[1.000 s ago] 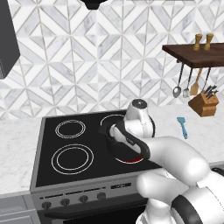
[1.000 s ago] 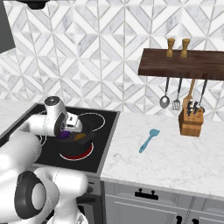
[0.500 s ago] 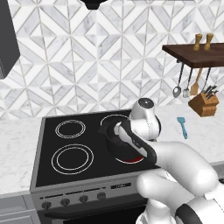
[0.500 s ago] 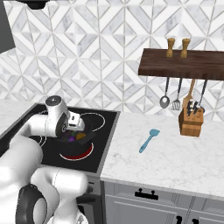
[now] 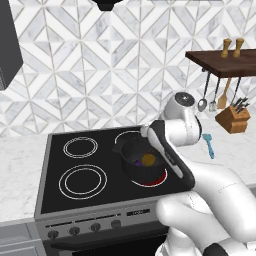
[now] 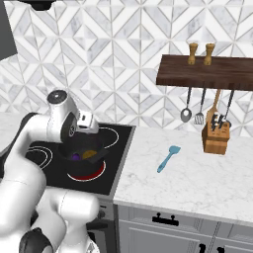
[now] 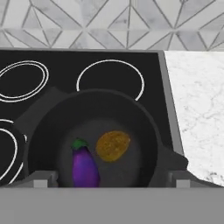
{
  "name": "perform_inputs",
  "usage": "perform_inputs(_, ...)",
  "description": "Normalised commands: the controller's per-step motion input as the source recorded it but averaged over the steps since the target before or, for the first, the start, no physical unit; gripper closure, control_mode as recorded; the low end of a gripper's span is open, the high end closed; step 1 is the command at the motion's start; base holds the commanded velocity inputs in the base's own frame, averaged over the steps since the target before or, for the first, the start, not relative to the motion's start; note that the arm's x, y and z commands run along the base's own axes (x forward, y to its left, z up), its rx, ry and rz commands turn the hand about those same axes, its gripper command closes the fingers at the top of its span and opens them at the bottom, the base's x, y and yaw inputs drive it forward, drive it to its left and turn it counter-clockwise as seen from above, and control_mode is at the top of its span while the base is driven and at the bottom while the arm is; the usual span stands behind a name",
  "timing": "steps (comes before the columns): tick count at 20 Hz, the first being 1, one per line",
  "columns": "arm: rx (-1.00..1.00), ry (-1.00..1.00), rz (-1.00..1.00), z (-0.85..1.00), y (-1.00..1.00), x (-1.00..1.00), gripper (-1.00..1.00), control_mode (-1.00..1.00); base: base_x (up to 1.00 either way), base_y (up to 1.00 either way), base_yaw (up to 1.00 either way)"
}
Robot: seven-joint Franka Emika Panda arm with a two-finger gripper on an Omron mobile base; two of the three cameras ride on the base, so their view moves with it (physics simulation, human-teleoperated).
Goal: Put the eggplant and avocado in the pot. Retrieve the spatula and lightly stir the vegetables in the pot.
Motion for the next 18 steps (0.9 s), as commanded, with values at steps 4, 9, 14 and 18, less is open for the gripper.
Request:
perform_inputs(4,0.00,0.08,-0.25,0.39,-1.00,0.01,-1.00,-1.00,0.00,0.00,0.00)
perform_inputs(9,0.00,0.17,-0.26,-0.20,-1.00,0.20,-1.00,-1.00,0.00,0.00,0.00)
perform_inputs(14,0.02,0.09,-0.18,-0.56,-1.00,0.00,-1.00,-1.00,0.00,0.00,0.00)
perform_inputs(18,0.08,0.00,-0.05,-0.75,-1.00,-0.07,-1.00,-1.00,0.00,0.00,0.00)
